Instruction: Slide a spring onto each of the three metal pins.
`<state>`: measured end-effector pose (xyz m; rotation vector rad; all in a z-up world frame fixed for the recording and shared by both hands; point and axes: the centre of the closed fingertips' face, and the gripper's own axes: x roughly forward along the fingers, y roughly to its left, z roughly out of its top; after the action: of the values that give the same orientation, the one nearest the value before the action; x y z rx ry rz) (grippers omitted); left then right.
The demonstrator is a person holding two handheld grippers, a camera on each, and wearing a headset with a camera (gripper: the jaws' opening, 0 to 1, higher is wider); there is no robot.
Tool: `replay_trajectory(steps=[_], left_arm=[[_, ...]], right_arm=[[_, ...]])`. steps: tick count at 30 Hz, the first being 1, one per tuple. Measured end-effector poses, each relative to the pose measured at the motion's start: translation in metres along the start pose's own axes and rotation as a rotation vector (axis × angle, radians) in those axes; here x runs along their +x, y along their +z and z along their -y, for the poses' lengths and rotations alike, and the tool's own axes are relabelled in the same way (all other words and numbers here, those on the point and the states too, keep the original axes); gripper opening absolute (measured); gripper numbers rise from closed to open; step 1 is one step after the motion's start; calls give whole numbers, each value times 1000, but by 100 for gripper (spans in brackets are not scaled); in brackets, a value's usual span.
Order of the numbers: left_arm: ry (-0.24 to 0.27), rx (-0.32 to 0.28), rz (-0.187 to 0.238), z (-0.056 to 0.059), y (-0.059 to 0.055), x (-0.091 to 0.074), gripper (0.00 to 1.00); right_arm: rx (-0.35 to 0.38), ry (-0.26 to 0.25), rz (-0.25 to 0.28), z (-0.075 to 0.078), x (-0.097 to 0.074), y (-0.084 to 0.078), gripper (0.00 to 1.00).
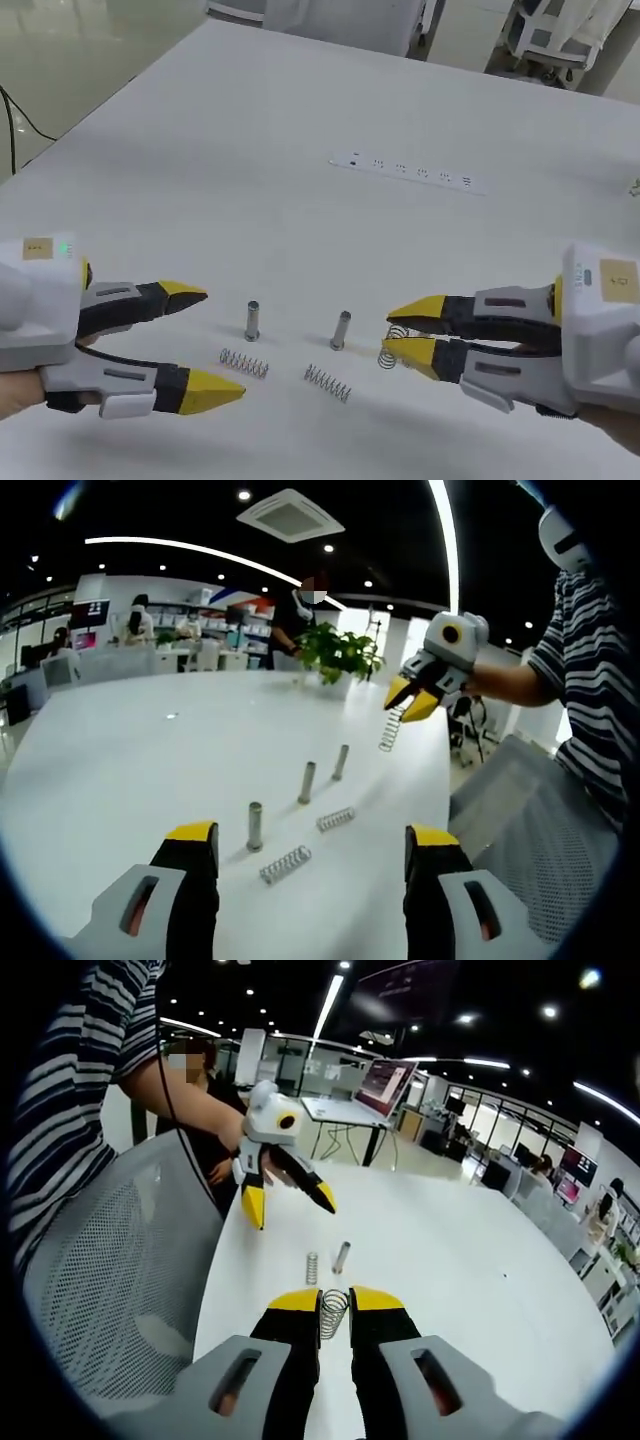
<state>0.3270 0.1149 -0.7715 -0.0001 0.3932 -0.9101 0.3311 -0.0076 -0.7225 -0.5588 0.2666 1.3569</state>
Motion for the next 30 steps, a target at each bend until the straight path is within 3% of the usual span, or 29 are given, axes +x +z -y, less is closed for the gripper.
replay_trajectory(steps=[7, 15, 24, 30], left_arm=[[22, -14, 18, -5, 3, 1, 87], [32, -23, 28, -6, 5, 3, 98], [38, -33, 32, -8, 5, 2, 98], [38, -35, 31, -8, 6, 1, 98]], right_arm=[[10, -21, -10, 3, -2, -7, 8], [38, -75, -20, 18, -9, -16, 8], [75, -153, -33, 39, -16, -28, 8], [151, -228, -16, 59, -20, -36, 8]])
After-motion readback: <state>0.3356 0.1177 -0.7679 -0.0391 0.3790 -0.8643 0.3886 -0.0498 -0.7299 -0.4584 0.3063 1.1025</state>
